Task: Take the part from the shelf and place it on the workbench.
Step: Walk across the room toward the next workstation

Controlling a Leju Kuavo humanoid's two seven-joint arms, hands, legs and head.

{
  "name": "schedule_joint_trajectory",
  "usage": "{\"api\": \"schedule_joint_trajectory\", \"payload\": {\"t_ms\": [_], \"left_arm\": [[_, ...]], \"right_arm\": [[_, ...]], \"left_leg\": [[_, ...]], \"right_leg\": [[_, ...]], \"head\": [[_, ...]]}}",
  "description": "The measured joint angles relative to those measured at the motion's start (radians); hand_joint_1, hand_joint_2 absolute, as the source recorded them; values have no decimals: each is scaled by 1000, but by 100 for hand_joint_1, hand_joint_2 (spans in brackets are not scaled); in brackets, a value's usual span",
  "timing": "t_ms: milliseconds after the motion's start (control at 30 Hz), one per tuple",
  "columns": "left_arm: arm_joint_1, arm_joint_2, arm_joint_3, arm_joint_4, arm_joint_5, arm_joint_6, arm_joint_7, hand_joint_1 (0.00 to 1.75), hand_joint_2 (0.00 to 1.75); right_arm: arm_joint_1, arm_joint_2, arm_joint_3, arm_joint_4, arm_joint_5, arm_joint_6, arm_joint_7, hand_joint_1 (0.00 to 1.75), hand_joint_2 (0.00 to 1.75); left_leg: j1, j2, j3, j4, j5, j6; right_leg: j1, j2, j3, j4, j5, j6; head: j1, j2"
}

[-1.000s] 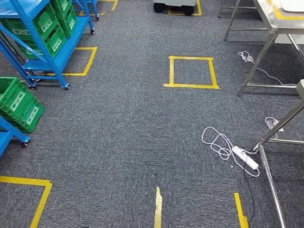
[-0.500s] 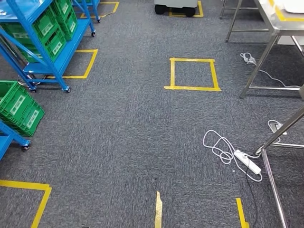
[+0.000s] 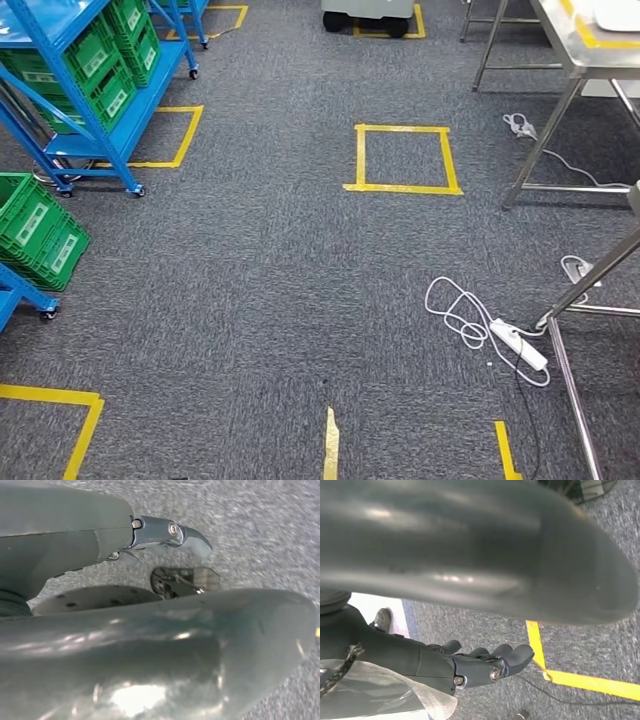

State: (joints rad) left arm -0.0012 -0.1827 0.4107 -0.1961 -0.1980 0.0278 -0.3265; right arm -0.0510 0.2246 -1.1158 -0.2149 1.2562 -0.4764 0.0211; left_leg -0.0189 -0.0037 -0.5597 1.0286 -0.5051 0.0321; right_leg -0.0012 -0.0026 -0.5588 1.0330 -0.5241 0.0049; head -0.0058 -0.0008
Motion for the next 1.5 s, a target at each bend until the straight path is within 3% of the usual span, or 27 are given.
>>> {"api": "schedule_joint_trajectory", "payload": {"t_ms": [67,100,167,233,267,333,367,433,533,600,700,733,767,833,867,900,967,1033,1100,1133,1200,1233,1267,1300,1333,1400,1500], "left_arm": [[1,-1,0,0,0,-6,-2,0,0],[-1,-2,0,0,0,-13,-4,0,0],[-1,-2,1,0,2,-34,-10,0,0],[1,-3,4,0,6,-48,-13,0,0],[3,-3,6,0,6,-49,-13,0,0],[4,-3,9,0,4,-47,-13,0,0],[3,-3,11,0,4,-45,-13,0,0],[2,-2,15,0,3,-44,-13,0,0],[2,-2,20,0,1,-22,-5,0,0],[-1,-2,22,0,-2,11,11,0,0],[-4,-3,24,0,-7,30,29,0,0],[-3,-3,25,0,-8,31,31,0,0],[-2,-3,25,0,-9,32,33,0,0],[0,-3,25,0,-10,32,35,0,0],[0,-2,26,0,-10,32,35,0,0],[-1,-2,26,0,-11,31,36,0,0],[-2,-2,27,0,-11,31,37,0,0],[-3,-2,27,0,-12,31,38,0,0],[-3,-3,28,0,-12,30,39,0,0],[-2,-3,28,0,-13,30,39,0,0],[-3,-4,29,0,-13,28,39,0,0],[-4,-4,29,0,-13,27,39,0,0],[-4,-4,30,0,-13,26,39,0,0],[-4,-4,30,0,-13,25,39,0,0],[-3,-4,30,0,-13,25,39,0,0],[-4,-4,31,0,-14,25,38,0,0],[-8,-4,33,0,-14,27,38,0,0]], "right_arm": [[0,1,0,0,0,1,-2,0,0],[0,1,0,0,0,1,-3,0,0],[0,1,0,0,1,2,-6,0,0],[3,1,0,0,2,2,-8,0,0],[4,1,0,0,3,2,-9,0,0],[7,1,0,0,4,2,-9,0,0],[6,1,0,0,4,2,-9,0,0],[5,1,0,0,6,2,-9,0,0],[7,2,-1,0,7,2,-8,0,0],[7,2,-1,0,9,2,-6,0,0],[5,2,-1,0,12,1,-3,0,0],[5,2,-1,0,13,1,-2,0,0],[6,2,-1,0,13,1,-2,0,0],[7,2,-1,0,13,1,-1,0,0],[6,2,-1,0,13,1,-1,0,0],[5,3,-1,0,13,2,-1,0,0],[1,4,-1,0,13,2,-2,0,0],[0,5,-1,0,15,2,-2,0,0],[0,5,-1,0,16,2,-2,0,0],[-1,5,-1,0,17,2,-2,0,0],[-1,5,-1,0,17,2,-2,0,0],[0,5,-1,0,17,2,-2,0,0],[1,5,-1,0,17,2,-2,0,0],[2,5,-1,0,17,2,-2,0,0],[2,5,-2,0,17,2,-2,0,0],[1,5,-2,0,17,2,-2,0,0],[0,5,-1,0,19,2,-3,0,0]], "left_leg": [[5,1,9,-17,13,5],[7,2,12,-25,15,8],[6,1,14,-27,4,15],[7,1,22,-26,-9,17],[7,1,30,-26,-14,15],[9,1,53,-26,-27,7],[9,1,62,-24,-35,0],[6,0,71,-21,-47,-11],[5,-1,76,-14,-50,-23],[8,0,52,38,-75,-32],[12,1,-75,243,-132,-44],[13,1,-111,287,-128,-44],[13,1,-129,289,-99,-42],[11,1,-115,192,6,-31],[7,1,-101,140,48,-24],[2,1,-87,97,71,-17],[-6,1,-75,66,61,-3],[-3,1,-60,31,43,8],[3,1,-39,0,36,15],[5,1,-31,-5,34,17],[4,1,-18,-8,25,20],[4,1,-12,-8,19,21],[3,1,-3,-8,13,20],[3,0,7,-8,7,19],[3,0,18,-8,0,16],[1,0,31,-7,-14,8],[-1,1,33,-6,-21,-6]], "right_leg": [[0,1,-12,24,-21,9],[0,1,-31,62,-43,12],[-1,2,-94,186,-95,20],[-3,1,-142,267,-103,27],[-5,1,-139,254,-79,30],[-10,1,-84,138,-6,35],[-11,1,-51,74,12,35],[-11,3,-9,8,9,25],[-11,3,8,-4,0,8],[-15,3,24,-15,-4,1],[-15,2,49,-21,-25,-8],[-14,3,61,-21,-35,-8],[-14,4,75,-21,-46,-8],[-13,6,103,-23,-67,-7],[-12,6,112,-24,-77,-5],[-12,7,116,-26,-85,-2],[-12,6,115,-32,-92,7],[-12,-1,115,-38,-97,17],[-10,-2,96,1,-120,26],[-10,-1,67,54,-142,28],[-9,1,-23,191,-181,33],[-9,1,-62,236,-180,35],[-9,1,-85,246,-158,36],[-9,1,-86,214,-116,36],[-10,1,-71,152,-63,34],[-8,0,-27,38,0,27],[-4,3,-3,-1,5,10]], "head": [[1,0],[2,0],[3,0],[3,0],[4,0],[4,0],[5,0],[4,0],[-1,0],[-5,0],[-8,0],[-8,0],[-8,0],[-8,0],[-7,0],[-6,0],[-6,0],[-7,0],[-4,0],[-2,0],[0,0],[0,0],[0,0],[0,0],[0,0],[0,0],[-3,0]]}}
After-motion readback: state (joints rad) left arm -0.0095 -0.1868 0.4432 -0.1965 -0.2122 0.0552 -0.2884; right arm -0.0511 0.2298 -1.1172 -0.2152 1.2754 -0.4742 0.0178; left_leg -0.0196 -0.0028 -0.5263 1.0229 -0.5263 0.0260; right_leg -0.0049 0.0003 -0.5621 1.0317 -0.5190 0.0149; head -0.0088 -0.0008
